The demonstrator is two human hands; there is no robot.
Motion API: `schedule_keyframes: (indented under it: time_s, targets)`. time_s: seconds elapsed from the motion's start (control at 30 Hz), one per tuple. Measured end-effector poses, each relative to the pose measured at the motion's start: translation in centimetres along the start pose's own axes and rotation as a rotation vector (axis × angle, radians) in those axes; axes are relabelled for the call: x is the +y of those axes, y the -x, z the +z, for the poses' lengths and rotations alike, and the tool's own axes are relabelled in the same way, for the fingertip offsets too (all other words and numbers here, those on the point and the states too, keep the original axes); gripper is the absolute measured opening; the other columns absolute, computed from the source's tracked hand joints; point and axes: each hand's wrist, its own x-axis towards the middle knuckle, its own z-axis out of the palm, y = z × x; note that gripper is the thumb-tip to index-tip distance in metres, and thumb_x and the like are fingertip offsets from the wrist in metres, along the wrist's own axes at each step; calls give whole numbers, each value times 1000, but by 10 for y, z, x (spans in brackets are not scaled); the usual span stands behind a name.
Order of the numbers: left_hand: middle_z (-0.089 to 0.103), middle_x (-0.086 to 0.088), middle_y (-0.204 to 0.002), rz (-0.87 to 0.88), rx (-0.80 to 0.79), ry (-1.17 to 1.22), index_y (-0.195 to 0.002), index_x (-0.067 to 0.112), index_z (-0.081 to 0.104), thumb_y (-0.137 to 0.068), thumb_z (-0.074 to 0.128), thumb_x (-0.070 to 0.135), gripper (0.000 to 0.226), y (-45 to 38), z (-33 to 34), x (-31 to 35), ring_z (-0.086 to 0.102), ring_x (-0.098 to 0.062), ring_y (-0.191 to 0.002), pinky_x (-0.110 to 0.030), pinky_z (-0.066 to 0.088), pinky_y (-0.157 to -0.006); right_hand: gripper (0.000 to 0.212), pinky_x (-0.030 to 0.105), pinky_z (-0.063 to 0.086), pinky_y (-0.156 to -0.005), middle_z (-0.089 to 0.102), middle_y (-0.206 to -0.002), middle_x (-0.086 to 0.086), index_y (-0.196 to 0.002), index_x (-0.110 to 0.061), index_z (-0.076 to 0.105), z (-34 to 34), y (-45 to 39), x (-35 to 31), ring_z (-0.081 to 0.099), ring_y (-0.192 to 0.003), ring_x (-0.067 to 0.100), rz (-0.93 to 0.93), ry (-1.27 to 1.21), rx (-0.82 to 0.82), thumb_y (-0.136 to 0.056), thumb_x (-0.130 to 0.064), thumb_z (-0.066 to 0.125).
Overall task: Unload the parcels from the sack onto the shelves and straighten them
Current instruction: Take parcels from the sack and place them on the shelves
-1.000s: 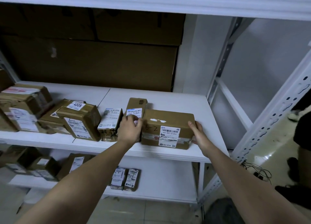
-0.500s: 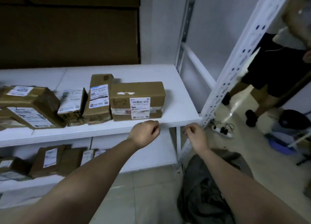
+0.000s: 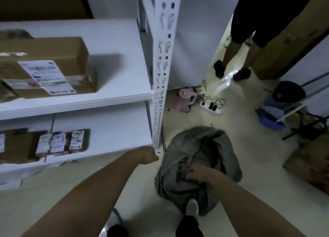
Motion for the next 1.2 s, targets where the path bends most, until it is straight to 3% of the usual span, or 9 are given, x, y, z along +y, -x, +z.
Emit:
schedule_keyframes:
  time_s: [0.07, 0.3, 0.43, 0.53, 0.7, 0.8, 0.9, 1.03, 1.2]
  targets:
    - [38, -11, -148, -24, -44, -9, -143, 9, 37, -100, 40, 41, 54, -33, 29, 28, 40, -25, -132, -24, 34, -97, 48, 41, 31, -111, 37, -150, 13, -142, -14, 42, 2, -13, 50, 39, -134, 32, 67, 110, -76, -100, -37, 43]
    - [41, -10, -145, 41, -90, -89, -142, 18, 36, -97, 42, 44, 52, -156, 124, 90, 41, -26, -130, -30, 35, -105, 33, 32, 41, -97, 53, -123, 11, -123, -10, 50, 15, -90, 180, 51, -121, 29, 153, 191, -29, -101, -33, 41]
    - [47, -11, -136, 96, 60, -167, -134, 15, 42, -96, 42, 47, 50, -257, 178, 98, 47, -27, -120, -30, 38, -91, 34, 26, 36, -80, 61, -108, 5, -128, -10, 56, 37, -179, 232, 55, -118, 27, 163, 277, 180, -100, -25, 41]
    - [37, -11, -143, 166, 163, -294, -144, 15, 29, -96, 39, 48, 58, -347, 228, 95, 39, -28, -127, -37, 36, -101, 38, 36, 34, -96, 50, -132, 11, -135, -14, 48, 54, -266, 270, 48, -121, 29, 111, 518, 208, -101, -27, 37]
    - [27, -8, -151, 304, 289, -578, -145, 17, 28, -96, 41, 45, 58, -474, 287, 89, 27, -27, -137, -43, 25, -108, 47, 41, 26, -105, 47, -136, 11, -134, -13, 49, 77, -400, 331, 41, -124, 30, 58, 810, 228, -99, -41, 36]
    - [19, -8, -156, 379, 241, -747, -148, 17, 26, -97, 38, 46, 60, -536, 311, 84, 15, -27, -143, -45, 16, -114, 55, 44, 13, -116, 43, -146, 5, -142, -17, 43, 82, -449, 367, 31, -138, 27, 24, 871, 194, -98, -49, 32]
    - [14, -9, -159, 396, 146, -928, -149, 16, 25, -98, 35, 49, 62, -580, 333, 79, 3, -28, -147, -50, 3, -117, 57, 42, 13, -117, 54, -137, 5, -133, -20, 54, 85, -472, 398, 43, -131, 23, -5, 873, 168, -98, -55, 28]
    - [11, -10, -160, 386, 116, -1073, -152, 18, 21, -99, 31, 47, 61, -608, 351, 88, -2, -28, -147, -53, -5, -116, 61, 39, 40, -92, 68, -110, 12, -108, -11, 66, 82, -466, 425, 63, -100, 30, -68, 843, 261, -99, -56, 25]
    - [9, -9, -160, 467, 150, -1133, -153, 20, 16, -100, 28, 47, 61, -609, 355, 140, -1, -29, -147, -55, -10, -114, 47, 34, 43, -75, 66, -112, 12, -116, -11, 59, 69, -425, 455, 63, -96, 29, 82, 862, 391, -103, -42, 26]
